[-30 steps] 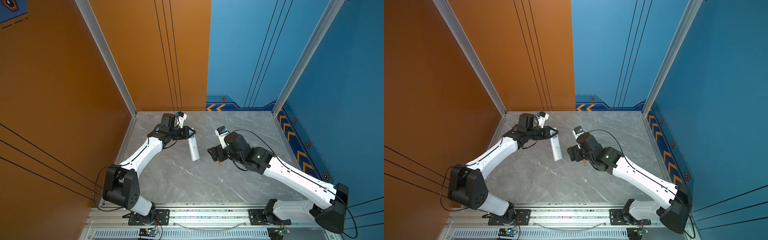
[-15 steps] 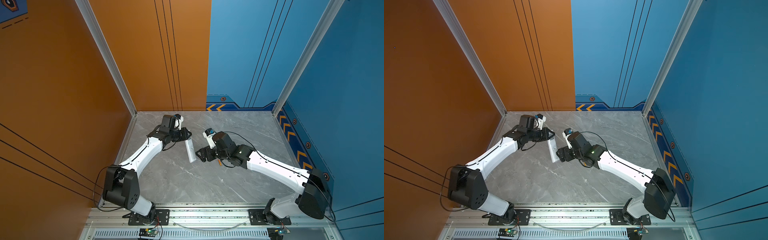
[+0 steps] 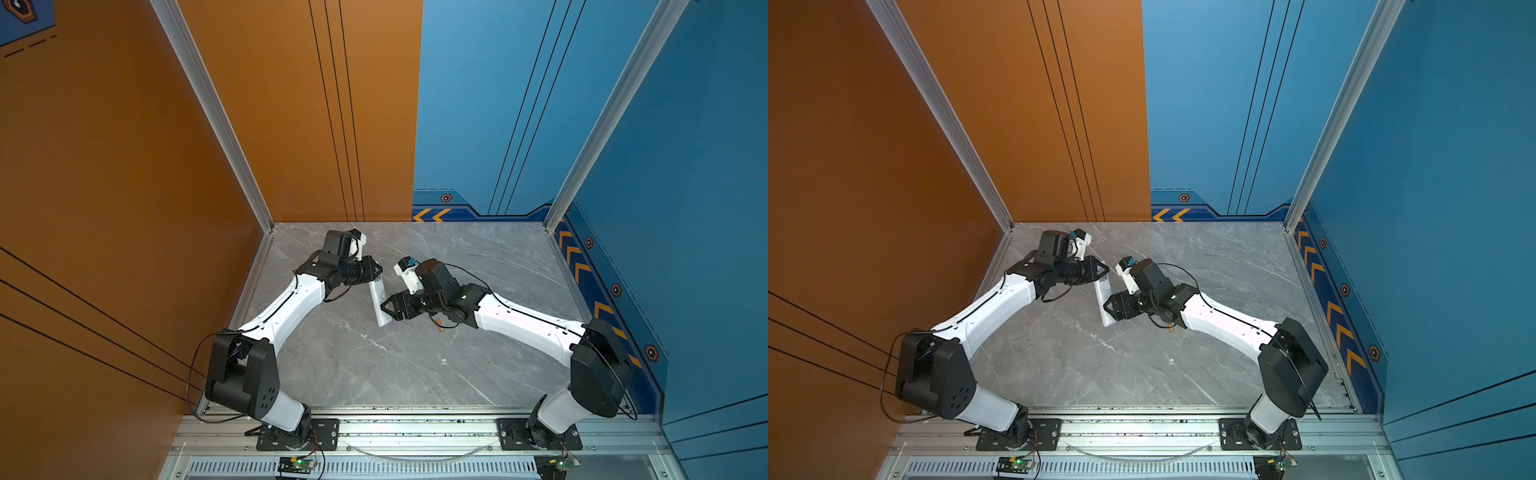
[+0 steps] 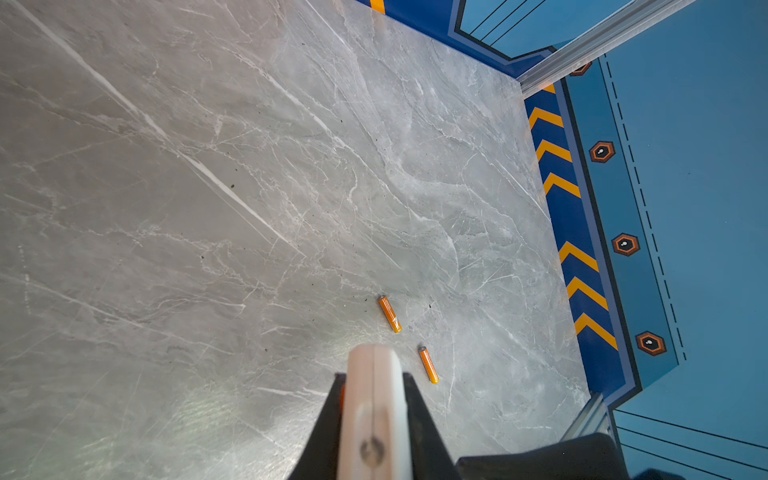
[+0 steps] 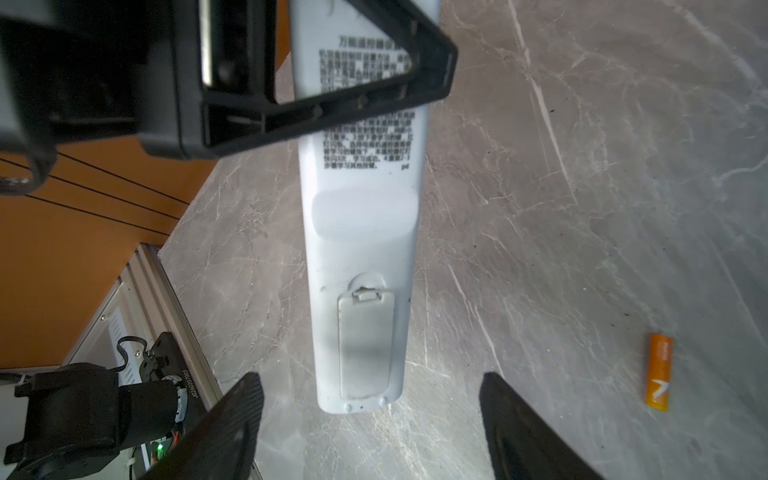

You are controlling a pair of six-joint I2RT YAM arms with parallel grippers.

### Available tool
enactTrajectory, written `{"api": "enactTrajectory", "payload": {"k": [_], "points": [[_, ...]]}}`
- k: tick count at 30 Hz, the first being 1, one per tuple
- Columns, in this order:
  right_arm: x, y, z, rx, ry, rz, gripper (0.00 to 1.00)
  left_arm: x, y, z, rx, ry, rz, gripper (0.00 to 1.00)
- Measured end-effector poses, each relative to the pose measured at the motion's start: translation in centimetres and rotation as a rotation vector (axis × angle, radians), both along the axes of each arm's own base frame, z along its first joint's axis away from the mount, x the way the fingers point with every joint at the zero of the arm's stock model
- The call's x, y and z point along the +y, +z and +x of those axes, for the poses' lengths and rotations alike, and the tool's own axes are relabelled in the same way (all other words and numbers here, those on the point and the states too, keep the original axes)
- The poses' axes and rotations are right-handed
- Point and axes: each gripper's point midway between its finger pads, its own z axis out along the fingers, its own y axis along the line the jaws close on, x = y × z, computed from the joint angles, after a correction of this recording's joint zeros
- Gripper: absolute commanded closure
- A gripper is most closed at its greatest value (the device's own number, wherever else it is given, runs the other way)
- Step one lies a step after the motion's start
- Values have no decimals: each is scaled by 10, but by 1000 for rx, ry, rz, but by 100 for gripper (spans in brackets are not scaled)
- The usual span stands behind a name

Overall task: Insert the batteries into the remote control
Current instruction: 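Turn the remote upright with the left gripper while the right gripper approaches, then close the right gripper on the battery cover tab of the remote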

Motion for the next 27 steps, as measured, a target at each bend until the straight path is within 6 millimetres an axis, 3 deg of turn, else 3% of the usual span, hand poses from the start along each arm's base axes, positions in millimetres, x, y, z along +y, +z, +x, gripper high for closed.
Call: {"api": "enactTrajectory", "payload": {"k": [27], "points": [[19, -13, 15, 87, 60, 73, 36, -1, 0, -1, -2, -9, -2, 100]]}}
